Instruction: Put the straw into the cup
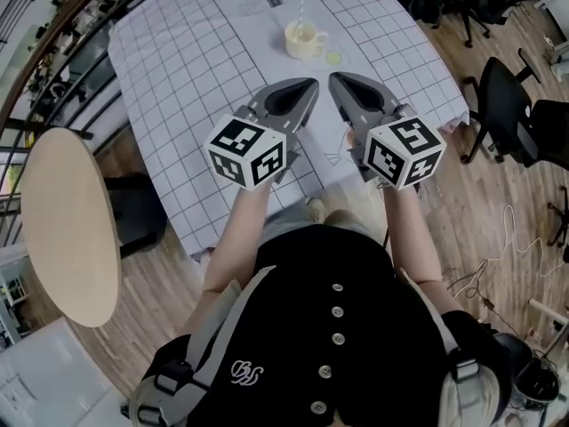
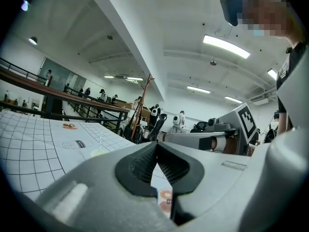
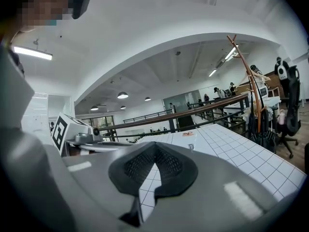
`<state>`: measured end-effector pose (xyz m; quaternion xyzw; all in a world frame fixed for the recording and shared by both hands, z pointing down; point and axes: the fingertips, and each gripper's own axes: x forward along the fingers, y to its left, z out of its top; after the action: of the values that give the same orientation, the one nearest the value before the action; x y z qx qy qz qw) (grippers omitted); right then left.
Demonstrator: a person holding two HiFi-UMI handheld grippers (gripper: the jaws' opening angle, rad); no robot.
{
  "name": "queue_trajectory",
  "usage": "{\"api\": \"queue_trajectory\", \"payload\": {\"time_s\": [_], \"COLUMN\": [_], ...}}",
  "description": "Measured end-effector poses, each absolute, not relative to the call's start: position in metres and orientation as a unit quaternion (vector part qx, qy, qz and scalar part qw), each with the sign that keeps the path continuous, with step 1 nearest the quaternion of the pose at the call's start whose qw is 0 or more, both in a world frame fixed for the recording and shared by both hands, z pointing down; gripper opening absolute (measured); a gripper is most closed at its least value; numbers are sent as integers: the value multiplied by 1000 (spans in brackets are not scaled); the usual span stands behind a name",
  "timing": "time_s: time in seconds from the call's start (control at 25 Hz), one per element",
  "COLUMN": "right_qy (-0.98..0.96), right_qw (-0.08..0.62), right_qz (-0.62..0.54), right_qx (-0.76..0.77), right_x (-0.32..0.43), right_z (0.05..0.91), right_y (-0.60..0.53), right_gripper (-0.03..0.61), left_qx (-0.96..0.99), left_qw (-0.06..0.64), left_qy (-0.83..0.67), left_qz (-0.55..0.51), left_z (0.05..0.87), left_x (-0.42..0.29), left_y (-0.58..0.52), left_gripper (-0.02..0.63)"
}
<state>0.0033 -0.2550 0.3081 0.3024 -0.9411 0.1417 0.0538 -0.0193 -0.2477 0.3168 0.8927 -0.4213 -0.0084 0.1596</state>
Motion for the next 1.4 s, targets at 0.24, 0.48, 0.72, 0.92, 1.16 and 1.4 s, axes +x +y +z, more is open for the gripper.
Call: {"api": "queue_trajectory", "payload": {"time_s": [0.24, 0.48, 0.72, 0.92, 1.16, 1.4], "right_qy": [-941, -943, -946, -946, -946, -951], "right_qw": [52, 57, 66, 72, 75, 88], "right_qz": [129, 118, 123, 128, 129, 133], "right_qx": [310, 305, 292, 290, 288, 265], "right_x": [8, 8, 4, 3, 5, 3], "right_z": [300, 297, 305, 311, 315, 321], "right_y": [-250, -243, -228, -222, -215, -207], "right_gripper": [0, 0, 0, 0, 0, 0], "left_qx": [891, 892, 891, 892, 890, 892], "left_qw": [154, 149, 159, 160, 161, 172], "left_qy": [-426, -425, -425, -423, -426, -418], "left_qz": [-17, -15, -8, -4, -3, -4], "left_z": [308, 305, 313, 315, 317, 321], "left_x": [-20, -18, -17, -15, -17, -11], "left_y": [-241, -238, -231, -224, -219, -216], "left_gripper": [0, -2, -2, -2, -2, -2]}}
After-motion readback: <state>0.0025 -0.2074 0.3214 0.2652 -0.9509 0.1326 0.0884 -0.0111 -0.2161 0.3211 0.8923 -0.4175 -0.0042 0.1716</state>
